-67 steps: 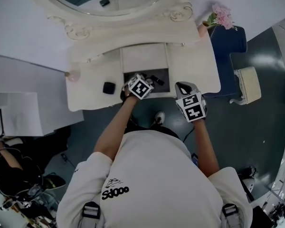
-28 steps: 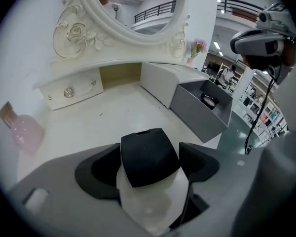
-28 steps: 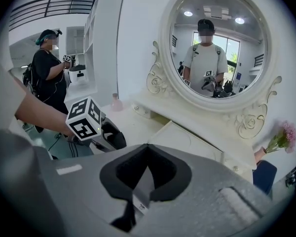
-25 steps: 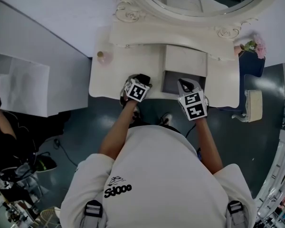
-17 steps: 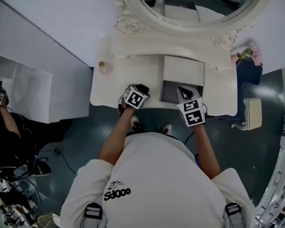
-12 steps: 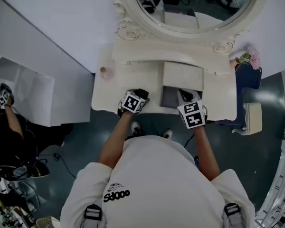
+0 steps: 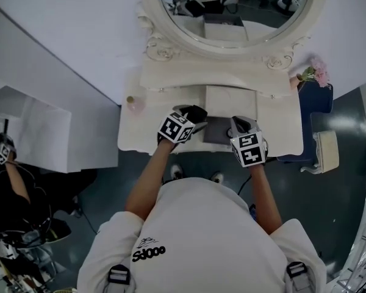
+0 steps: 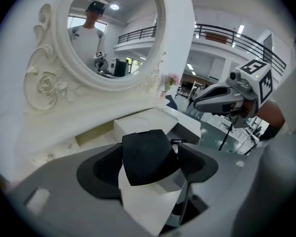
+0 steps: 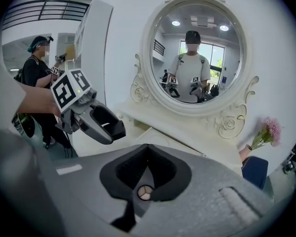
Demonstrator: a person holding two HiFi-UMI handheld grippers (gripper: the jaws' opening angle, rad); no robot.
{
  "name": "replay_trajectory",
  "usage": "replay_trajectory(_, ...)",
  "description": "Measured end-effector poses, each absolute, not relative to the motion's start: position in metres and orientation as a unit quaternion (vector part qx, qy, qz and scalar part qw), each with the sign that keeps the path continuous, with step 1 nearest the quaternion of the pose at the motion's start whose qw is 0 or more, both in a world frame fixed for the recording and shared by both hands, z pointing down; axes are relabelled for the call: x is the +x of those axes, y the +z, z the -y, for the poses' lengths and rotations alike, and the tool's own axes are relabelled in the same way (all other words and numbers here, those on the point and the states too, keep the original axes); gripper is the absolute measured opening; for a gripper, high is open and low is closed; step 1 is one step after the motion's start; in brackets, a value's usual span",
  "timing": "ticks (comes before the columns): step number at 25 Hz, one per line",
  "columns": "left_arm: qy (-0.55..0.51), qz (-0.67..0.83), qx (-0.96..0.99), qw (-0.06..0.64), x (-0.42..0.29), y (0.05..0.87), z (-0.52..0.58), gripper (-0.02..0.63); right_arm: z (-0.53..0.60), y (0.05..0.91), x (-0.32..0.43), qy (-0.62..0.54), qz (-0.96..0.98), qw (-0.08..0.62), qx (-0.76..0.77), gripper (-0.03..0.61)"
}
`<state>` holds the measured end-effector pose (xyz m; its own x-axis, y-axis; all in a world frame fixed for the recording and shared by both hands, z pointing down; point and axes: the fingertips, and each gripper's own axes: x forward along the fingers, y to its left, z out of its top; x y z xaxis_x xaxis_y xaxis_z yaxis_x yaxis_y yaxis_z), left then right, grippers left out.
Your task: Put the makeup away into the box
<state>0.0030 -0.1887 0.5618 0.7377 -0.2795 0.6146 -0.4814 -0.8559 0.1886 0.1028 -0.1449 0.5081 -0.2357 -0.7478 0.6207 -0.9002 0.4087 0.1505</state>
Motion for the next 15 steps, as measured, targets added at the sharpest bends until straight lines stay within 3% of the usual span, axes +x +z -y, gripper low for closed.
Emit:
replay_trajectory(7,0.415,0.075,0.899,0.121,0.070,0.594,0.145,0.371,0.120,0.510,0.133,0.143,0.756,0.302,0.562,0.003)
replay_trajectory(15,0.578,0.014,0.811,0.085,0.073,0.659,0.118,0.373,0.089,0.515,0.170,0.148,0.731,0.308,0.591,0.003)
